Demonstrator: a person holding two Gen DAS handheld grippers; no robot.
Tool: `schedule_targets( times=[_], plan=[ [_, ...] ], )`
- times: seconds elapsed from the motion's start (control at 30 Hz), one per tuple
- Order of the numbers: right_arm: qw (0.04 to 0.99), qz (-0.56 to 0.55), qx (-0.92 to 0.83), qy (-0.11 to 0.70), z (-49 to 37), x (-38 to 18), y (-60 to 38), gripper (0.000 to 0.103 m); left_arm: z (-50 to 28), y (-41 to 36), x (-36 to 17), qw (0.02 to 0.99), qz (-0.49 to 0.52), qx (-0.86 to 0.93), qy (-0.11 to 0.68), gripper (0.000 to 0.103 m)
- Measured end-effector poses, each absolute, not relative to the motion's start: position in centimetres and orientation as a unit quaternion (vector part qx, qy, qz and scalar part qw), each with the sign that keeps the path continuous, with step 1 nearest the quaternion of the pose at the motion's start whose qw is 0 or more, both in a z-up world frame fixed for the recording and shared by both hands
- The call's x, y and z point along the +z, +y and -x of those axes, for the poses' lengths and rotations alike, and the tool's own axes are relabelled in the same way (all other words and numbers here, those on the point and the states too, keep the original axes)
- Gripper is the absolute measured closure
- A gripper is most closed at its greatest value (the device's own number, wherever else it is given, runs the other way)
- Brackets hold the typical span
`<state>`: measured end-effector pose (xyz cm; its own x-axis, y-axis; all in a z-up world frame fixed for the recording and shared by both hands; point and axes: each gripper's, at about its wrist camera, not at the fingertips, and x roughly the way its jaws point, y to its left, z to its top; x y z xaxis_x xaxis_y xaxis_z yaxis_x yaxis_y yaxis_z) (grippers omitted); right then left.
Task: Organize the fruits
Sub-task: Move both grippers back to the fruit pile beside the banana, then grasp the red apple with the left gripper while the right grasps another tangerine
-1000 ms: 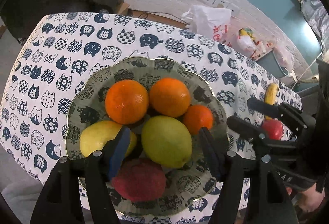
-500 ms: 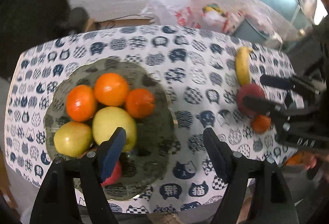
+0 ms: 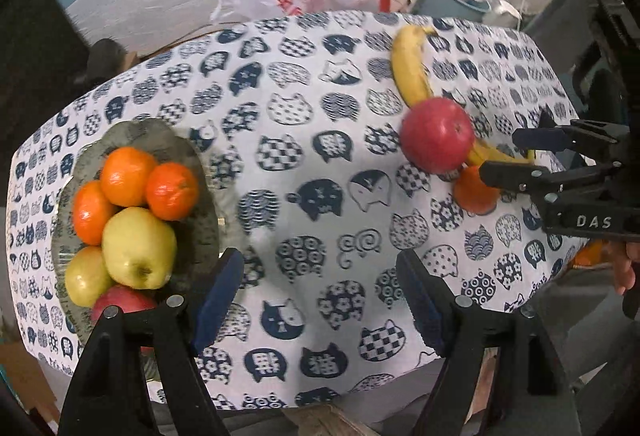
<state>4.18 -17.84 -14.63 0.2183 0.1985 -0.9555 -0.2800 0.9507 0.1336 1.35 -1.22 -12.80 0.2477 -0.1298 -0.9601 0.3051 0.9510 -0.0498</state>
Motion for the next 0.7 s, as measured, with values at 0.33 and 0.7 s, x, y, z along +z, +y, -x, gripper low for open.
schedule_targets(
  times=[0.33,0.7],
  plan=[
    [0.759,0.047,0.162,0.629,-3.2,-18.5,-19.1,0.035,-1.4,-4.0,-15.0,0.768,-0.102,-0.149,0.615,0.023],
    [0.751,0.088,0.179,0.630,-3.1,-20.4,-17.5,0.049,-1.8,-4.8,-16.2,0.757,-0.111,-0.146,0.627,0.023]
  ],
)
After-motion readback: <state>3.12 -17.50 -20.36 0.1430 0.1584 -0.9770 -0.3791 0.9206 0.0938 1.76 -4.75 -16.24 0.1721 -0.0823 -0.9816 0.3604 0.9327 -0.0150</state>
